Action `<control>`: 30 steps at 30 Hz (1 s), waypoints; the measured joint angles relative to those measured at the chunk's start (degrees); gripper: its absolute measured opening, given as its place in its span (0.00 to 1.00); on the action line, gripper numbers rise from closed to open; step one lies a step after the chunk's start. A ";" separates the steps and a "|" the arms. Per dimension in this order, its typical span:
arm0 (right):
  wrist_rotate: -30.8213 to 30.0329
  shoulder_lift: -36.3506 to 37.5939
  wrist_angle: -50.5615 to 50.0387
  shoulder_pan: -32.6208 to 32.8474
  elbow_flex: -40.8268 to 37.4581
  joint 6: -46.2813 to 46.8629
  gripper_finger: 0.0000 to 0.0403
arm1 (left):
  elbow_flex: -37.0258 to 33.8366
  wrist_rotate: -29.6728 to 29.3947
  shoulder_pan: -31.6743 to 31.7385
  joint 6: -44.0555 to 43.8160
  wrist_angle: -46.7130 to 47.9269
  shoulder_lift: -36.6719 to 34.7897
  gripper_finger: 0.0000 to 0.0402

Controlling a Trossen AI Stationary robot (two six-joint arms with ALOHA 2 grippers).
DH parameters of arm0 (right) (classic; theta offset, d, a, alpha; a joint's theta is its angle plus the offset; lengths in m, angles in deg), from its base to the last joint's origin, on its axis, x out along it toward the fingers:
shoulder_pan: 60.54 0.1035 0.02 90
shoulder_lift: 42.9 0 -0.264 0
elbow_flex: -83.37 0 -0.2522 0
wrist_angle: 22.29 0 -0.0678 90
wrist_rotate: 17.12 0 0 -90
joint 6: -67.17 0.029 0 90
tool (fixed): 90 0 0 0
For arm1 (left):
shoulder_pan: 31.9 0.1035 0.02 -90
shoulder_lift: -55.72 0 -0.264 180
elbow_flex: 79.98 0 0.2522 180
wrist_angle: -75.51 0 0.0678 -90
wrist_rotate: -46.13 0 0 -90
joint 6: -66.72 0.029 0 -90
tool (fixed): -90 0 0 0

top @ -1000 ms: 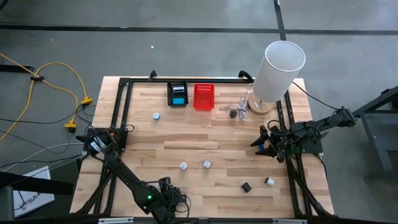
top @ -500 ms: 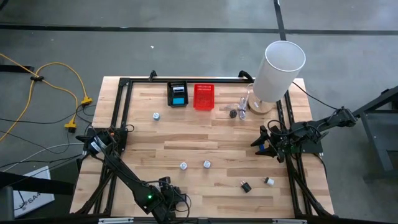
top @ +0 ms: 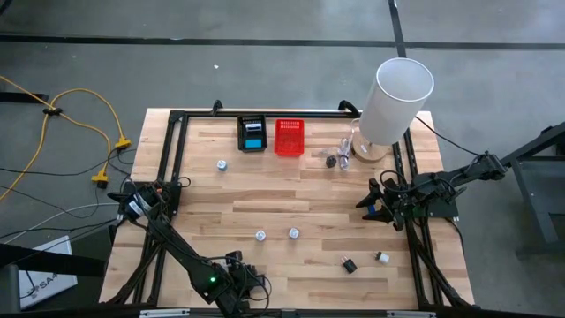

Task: Pick & Place Office items
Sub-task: Put the bottom blue digital timer into the black basket

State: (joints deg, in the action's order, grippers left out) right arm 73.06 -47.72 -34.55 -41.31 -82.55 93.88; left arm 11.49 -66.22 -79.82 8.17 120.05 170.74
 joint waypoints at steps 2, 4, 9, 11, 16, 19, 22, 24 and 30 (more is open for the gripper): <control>0.00 0.00 0.00 -0.01 0.00 0.01 0.51 | 0.00 0.02 -0.01 0.01 0.00 0.00 0.39; 0.00 0.00 0.00 0.01 0.00 0.00 0.51 | 0.00 0.05 -0.15 0.04 0.01 -0.10 0.39; 0.00 0.00 0.00 0.00 0.00 -0.01 0.51 | 0.00 0.49 -0.26 0.11 1.20 -2.19 0.39; 0.00 0.00 0.00 0.01 0.00 0.01 0.51 | 0.00 0.35 0.10 0.09 2.90 -3.81 0.39; 0.00 0.00 0.00 0.01 0.00 -0.01 0.51 | 0.02 -0.32 2.13 1.77 8.86 -9.22 0.39; 0.00 0.00 0.00 0.01 0.00 -0.01 0.51 | 0.04 -0.37 4.24 4.10 14.02 -12.69 0.39; 0.00 -0.01 0.00 0.00 0.00 -0.01 0.51 | 0.04 -0.38 7.16 5.40 18.07 -15.97 0.39; 0.00 0.00 0.00 0.00 0.00 0.00 0.51 | 0.04 -0.28 9.36 7.25 20.50 -17.59 0.39; 0.00 -0.01 0.00 0.01 0.00 -0.01 0.51 | 0.04 1.17 16.45 12.89 23.24 -19.66 0.39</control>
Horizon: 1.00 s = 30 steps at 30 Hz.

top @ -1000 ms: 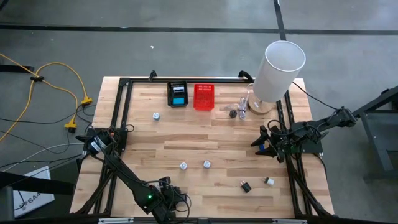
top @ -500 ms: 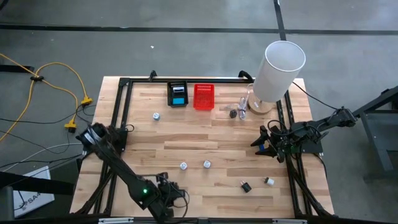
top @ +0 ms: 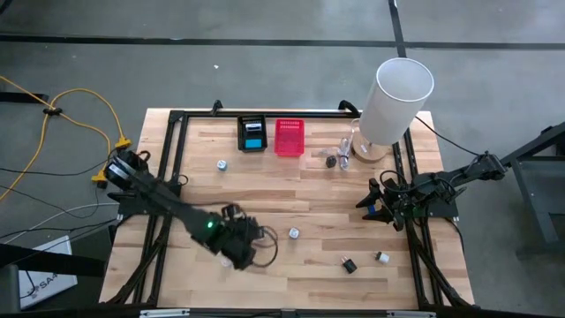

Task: Pick & Place Office items
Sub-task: Put the bottom blue digital timer into the black basket

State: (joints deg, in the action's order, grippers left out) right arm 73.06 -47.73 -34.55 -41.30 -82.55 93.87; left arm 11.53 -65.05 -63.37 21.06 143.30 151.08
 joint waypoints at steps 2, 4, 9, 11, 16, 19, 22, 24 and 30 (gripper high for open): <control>0.00 -0.01 0.00 0.00 0.00 0.01 0.51 | 0.00 1.64 2.64 2.54 -0.05 -0.10 0.39; 0.00 0.01 0.00 0.00 0.00 0.00 0.51 | 0.00 3.28 5.70 4.94 -0.12 -0.16 0.39; 0.00 -0.01 0.00 0.00 0.00 0.00 0.51 | 0.00 6.26 13.24 12.24 -0.86 -0.16 0.39; 0.00 0.01 0.00 -0.01 0.00 0.00 0.51 | 0.00 7.51 16.25 16.02 -1.66 -0.16 0.39; 0.00 0.01 0.00 -0.02 0.00 0.00 0.51 | 0.00 11.92 24.03 25.12 -4.32 -0.16 0.39; 0.00 -0.01 0.00 0.00 0.00 0.02 0.51 | 0.00 14.82 28.84 29.04 -5.48 -0.16 0.39; 0.00 0.00 0.00 -0.02 0.00 0.01 0.51 | 0.00 16.57 33.80 31.88 -5.58 -0.16 0.39; 0.00 -0.01 0.00 -0.02 0.00 0.00 0.51 | 0.00 17.98 37.34 33.61 -5.60 -0.16 0.39; 0.00 -0.01 0.00 -0.01 0.00 0.02 0.51 | 0.00 23.24 49.20 40.44 -5.67 -0.16 0.39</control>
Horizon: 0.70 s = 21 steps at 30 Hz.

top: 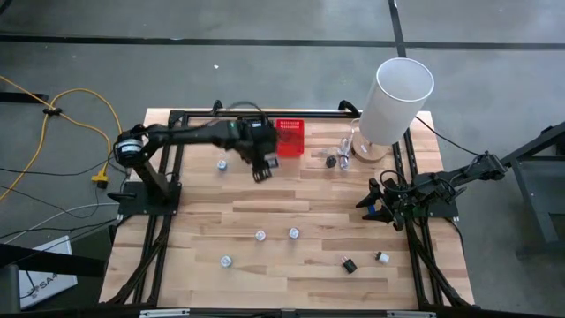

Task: Pick & Place Office items
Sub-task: Put the bottom blue digital timer into the black basket

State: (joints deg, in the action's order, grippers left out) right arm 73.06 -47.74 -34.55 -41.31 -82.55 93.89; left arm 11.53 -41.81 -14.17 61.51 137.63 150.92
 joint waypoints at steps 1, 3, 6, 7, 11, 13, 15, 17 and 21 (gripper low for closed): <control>0.00 0.01 -0.01 0.01 0.00 -0.02 0.51 | 0.00 0.92 2.03 1.27 -0.02 0.00 0.39; 0.00 -0.01 0.00 0.01 0.00 -0.02 0.51 | 0.00 2.58 5.97 3.96 -0.20 0.00 0.39; 0.00 0.01 0.00 0.01 0.00 -0.01 0.51 | 0.00 5.01 11.42 8.76 -0.64 0.14 0.39; -0.02 0.02 0.00 -0.01 0.00 0.00 0.51 | -0.03 5.84 13.06 10.32 -0.61 0.17 0.39; 0.00 -0.01 0.00 0.00 0.00 -0.01 0.51 | -1.07 9.17 18.28 15.21 -0.48 0.17 0.39; 0.00 0.02 0.00 0.00 0.00 -0.01 0.51 | -1.84 10.60 20.42 17.64 -0.59 0.20 0.39; 0.00 0.02 0.00 0.01 0.00 -0.02 0.51 | -2.72 11.58 22.38 20.56 -1.31 0.20 0.39; 0.00 0.01 0.00 0.01 0.00 -0.02 0.51 | -3.79 12.30 24.14 23.16 -2.33 0.20 0.39; 0.00 0.01 0.00 0.00 0.00 -0.02 0.51 | -4.72 13.99 27.38 26.98 -4.52 0.22 0.39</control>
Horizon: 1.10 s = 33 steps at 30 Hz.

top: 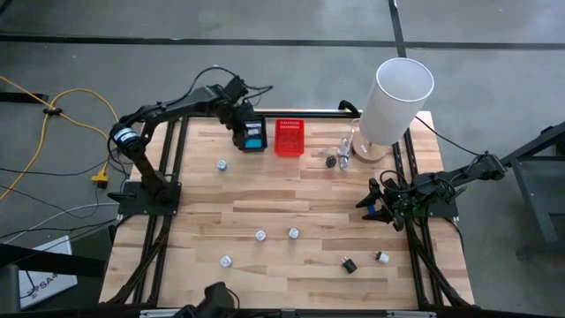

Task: Pick & Place Office items
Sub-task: Put the bottom blue digital timer into the black basket

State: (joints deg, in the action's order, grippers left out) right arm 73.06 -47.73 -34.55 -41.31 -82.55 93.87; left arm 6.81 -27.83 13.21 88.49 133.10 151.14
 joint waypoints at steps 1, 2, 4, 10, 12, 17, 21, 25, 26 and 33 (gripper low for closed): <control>0.00 0.00 0.00 0.02 0.00 0.00 0.51 | -0.21 -0.05 0.61 0.87 -0.31 0.00 0.39; 0.00 -0.02 0.00 0.01 0.00 0.00 0.51 | -0.43 -0.14 1.11 1.59 -0.71 0.00 0.39; 0.00 -0.02 0.00 -0.01 0.00 0.00 0.51 | -1.30 -0.79 1.56 2.78 -2.67 0.00 0.39; 0.00 0.00 -0.02 0.02 0.00 0.02 0.51 | -6.31 -1.71 0.93 4.48 -8.98 0.02 0.39; 0.00 -0.01 0.00 0.00 0.00 0.01 0.51 | -7.93 -2.34 0.62 4.53 -10.92 0.03 0.39; -0.02 -0.02 0.00 0.01 0.00 0.00 0.51 | -10.74 -4.31 -0.89 4.51 -14.54 0.04 0.39; 0.00 0.00 0.00 0.02 0.00 0.00 0.51 | -11.73 -5.63 -2.27 4.53 -16.48 0.69 0.39; 0.00 -0.02 0.00 0.01 0.00 0.01 0.51 | -11.78 -5.66 -2.52 4.49 -18.63 3.04 0.39; 0.00 -0.01 0.00 0.02 0.00 0.00 0.51 | -11.78 -5.66 -2.52 4.36 -18.95 3.64 0.39; 0.00 -0.01 -0.01 0.01 0.00 0.00 0.51 | -11.76 -5.23 -2.19 3.19 -19.67 4.79 0.39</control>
State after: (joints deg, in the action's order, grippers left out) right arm 73.06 -47.73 -34.56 -41.30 -82.55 93.88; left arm -4.95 -33.06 11.02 91.68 113.43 155.93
